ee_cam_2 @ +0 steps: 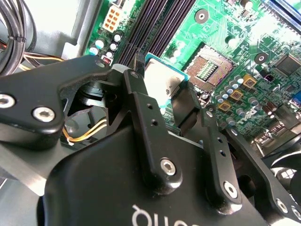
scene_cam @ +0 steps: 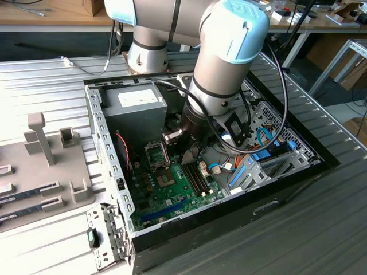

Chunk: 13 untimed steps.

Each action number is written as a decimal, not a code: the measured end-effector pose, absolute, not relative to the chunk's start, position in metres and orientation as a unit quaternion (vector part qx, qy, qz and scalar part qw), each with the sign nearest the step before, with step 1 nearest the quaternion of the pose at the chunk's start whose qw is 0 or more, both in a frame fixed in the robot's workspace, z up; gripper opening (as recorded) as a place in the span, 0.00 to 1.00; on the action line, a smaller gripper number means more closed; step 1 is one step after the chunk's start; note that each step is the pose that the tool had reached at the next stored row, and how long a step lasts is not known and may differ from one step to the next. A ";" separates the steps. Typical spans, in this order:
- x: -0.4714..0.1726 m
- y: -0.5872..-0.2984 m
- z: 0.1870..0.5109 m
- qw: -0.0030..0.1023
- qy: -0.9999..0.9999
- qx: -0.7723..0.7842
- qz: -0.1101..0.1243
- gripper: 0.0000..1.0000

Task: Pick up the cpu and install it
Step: 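Place the cpu into insertion slot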

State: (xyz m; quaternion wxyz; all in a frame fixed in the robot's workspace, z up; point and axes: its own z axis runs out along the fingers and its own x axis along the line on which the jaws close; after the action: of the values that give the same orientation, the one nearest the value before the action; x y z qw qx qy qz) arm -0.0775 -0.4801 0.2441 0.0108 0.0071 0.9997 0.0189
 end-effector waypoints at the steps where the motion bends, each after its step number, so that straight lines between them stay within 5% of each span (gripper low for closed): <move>1: -0.077 -0.480 0.244 0.011 1.000 0.007 0.019 0.47; 13: -0.077 -0.481 0.244 0.011 1.000 0.007 0.019 0.47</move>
State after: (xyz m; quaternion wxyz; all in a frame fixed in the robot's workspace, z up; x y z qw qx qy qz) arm -0.0775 -0.4815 0.2441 0.0108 0.0071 0.9997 0.0189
